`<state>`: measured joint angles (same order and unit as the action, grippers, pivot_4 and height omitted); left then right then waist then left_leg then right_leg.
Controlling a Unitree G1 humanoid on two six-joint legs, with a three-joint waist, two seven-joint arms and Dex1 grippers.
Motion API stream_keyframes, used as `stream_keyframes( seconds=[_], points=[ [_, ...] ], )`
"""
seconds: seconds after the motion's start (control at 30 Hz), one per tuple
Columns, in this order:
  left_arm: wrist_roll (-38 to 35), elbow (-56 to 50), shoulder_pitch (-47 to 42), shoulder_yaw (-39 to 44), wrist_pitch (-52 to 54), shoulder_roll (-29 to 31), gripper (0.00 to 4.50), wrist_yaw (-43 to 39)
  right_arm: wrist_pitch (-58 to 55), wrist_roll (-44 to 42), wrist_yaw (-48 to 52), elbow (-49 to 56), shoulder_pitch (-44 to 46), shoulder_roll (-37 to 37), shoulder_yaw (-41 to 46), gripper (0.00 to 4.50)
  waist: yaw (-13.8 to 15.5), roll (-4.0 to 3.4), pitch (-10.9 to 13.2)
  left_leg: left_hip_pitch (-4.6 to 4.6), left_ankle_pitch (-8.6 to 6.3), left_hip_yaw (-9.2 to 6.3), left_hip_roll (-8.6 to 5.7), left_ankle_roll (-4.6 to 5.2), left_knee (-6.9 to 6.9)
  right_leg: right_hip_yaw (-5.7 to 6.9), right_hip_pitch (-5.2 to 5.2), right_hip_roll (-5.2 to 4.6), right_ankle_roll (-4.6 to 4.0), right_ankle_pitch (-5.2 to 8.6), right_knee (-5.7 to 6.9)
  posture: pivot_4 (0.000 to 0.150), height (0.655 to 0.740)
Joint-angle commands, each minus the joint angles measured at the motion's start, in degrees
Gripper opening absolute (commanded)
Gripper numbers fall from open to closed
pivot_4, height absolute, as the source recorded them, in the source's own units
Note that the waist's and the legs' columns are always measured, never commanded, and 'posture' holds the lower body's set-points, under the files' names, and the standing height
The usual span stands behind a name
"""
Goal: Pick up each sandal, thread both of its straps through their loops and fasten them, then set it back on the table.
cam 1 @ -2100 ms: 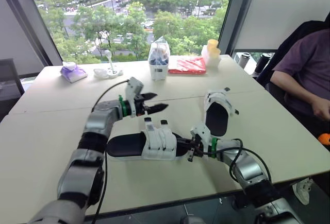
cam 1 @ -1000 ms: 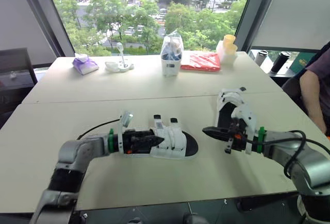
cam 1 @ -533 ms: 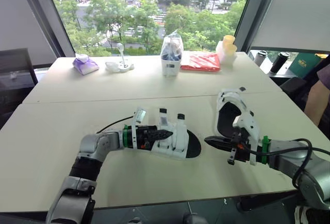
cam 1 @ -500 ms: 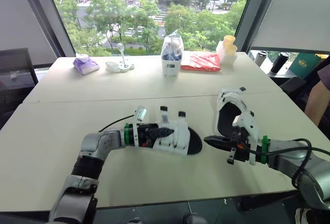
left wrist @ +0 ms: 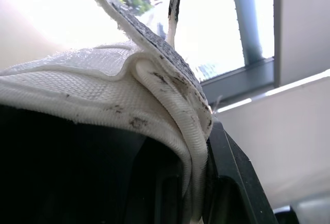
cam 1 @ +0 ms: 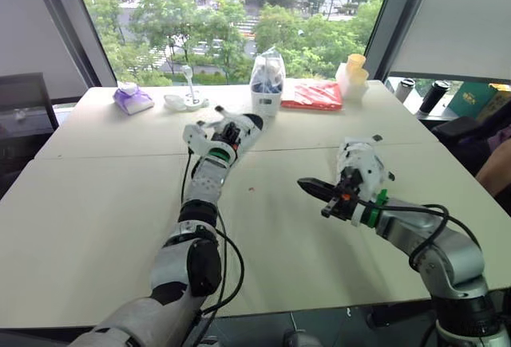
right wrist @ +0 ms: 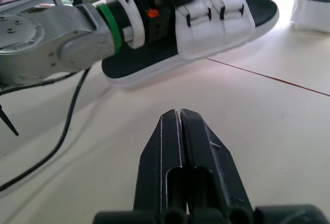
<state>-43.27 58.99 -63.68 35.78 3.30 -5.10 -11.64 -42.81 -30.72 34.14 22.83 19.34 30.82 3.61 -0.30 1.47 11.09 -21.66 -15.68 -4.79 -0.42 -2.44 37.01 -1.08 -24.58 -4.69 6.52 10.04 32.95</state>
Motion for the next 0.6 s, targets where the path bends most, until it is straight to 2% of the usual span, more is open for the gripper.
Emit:
stream_keyframes(
  seconds=[0.03,0.23,0.27,0.43,0.53,0.6],
  points=[
    [0.3,5.0,-2.9,0.7,-3.8,-0.1,1.2,-2.0,2.4,1.1,0.2,-0.1,1.1,0.1,-0.2,0.0,0.0,0.0,0.0,-0.02,-0.01,0.0,-0.02,0.01,0.0,0.0,0.0,-0.01,0.0,0.0,-0.02,0.15,0.74],
    [1.4,5.3,-1.1,0.1,-2.5,1.1,4.19,-3.1,3.5,2.1,0.7,-0.5,0.4,0.3,-1.4,0.0,-0.3,-0.01,0.0,0.08,-0.01,-0.01,-0.02,0.02,0.0,-0.01,0.01,-0.01,0.0,0.0,0.12,0.15,0.74],
    [2.7,3.0,0.4,-1.8,-0.2,1.3,4.48,-3.4,3.7,2.4,0.9,-0.7,0.2,0.4,-1.8,0.0,-0.4,-0.02,0.0,0.18,-0.01,-0.01,-0.02,0.02,0.0,0.0,0.09,-0.01,0.0,0.01,0.14,0.15,0.74],
    [8.5,-27.3,14.9,-18.1,21.6,4.0,4.48,-3.6,2.9,1.9,2.3,-0.7,-0.2,0.7,-2.4,0.0,-1.0,-0.08,0.0,0.29,-0.01,0.0,0.02,0.01,0.0,-0.09,0.11,0.03,-0.07,-0.04,0.29,0.15,0.74],
    [8.6,-54.6,29.3,-27.1,35.9,14.2,4.48,-5.1,3.0,0.9,4.6,-2.2,-1.4,1.6,-1.4,0.0,-1.4,-0.13,0.0,0.3,0.0,-0.01,0.05,0.01,-0.02,-0.12,0.07,0.06,-0.07,-0.04,0.37,0.15,0.74],
    [7.2,-65.9,35.7,-28.8,41.5,20.9,4.48,-7.0,3.2,0.7,5.8,-3.4,-1.8,2.2,-0.7,0.0,-1.6,-0.17,0.0,0.29,-0.01,-0.01,0.09,0.01,-0.04,-0.14,0.01,0.1,-0.07,-0.03,0.4,0.15,0.74]
  ],
)
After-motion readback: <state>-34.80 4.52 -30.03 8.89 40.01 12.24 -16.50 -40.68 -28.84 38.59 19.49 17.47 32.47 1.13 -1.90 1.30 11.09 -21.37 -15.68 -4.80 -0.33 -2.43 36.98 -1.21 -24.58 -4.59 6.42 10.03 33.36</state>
